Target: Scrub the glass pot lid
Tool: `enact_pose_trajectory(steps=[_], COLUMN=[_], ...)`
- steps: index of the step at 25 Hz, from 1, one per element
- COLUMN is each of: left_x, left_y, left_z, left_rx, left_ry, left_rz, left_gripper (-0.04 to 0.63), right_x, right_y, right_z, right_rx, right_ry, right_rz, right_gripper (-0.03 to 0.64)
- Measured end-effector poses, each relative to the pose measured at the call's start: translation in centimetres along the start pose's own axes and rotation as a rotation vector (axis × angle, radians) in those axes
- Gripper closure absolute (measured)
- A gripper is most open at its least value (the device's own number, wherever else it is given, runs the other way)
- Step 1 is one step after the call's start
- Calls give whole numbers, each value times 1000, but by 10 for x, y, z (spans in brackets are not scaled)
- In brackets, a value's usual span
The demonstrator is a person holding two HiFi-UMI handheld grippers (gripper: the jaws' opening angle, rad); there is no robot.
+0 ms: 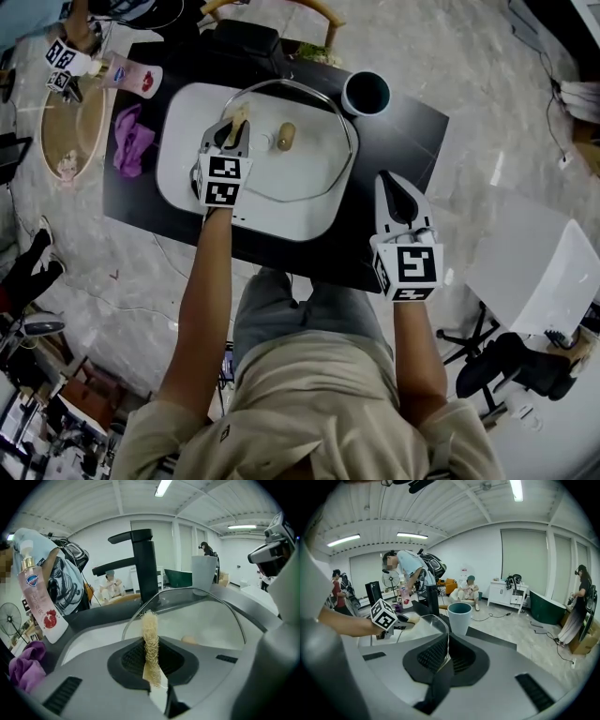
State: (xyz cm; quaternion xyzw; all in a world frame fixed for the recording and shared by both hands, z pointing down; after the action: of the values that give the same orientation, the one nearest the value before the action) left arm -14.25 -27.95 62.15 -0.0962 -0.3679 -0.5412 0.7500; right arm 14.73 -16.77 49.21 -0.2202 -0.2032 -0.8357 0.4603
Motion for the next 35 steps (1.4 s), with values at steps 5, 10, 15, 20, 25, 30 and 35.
enact_pose_trajectory(steps=[5, 10, 15, 20, 25, 30, 35], left_x=[6, 0, -12, -13, -14, -14, -7], left_y=[49, 143, 195, 194, 191, 188, 157], left_z=[-10, -30, -40, -40, -40, -37, -18], left_rx=[-30, 53, 92, 96, 90, 90, 100], left_ry=[5, 35, 46, 44, 48, 45, 5], left_rz=[106, 289, 378, 392, 396, 392, 326], left_gripper=[549, 549, 549, 549, 549, 551, 549], right_x=[-5, -12, -18, -18, -13, -11, -9], right_y=[5, 14, 22, 22, 17, 13, 13], right_z=[10, 14, 17, 18, 16, 16, 17], right_rx=[23, 41, 56, 58, 50, 45, 44], right_ry=[-4, -2, 2, 3, 2, -2, -9], right_rz=[20, 44, 63, 63, 48, 44, 41], right_gripper=[592, 592, 591, 592, 591, 592, 591])
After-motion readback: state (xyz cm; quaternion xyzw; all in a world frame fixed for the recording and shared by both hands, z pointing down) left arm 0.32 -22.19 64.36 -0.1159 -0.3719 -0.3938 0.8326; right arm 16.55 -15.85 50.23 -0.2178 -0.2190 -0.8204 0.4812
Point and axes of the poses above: the fingertips, and each gripper's own axes: x forward along the fingers, y to its right, z out of its underside, the point moved 6 cm from there along -x, backward along the fingers, and after that the axes turned 11 degrees about -z, right-handed, at the moved point
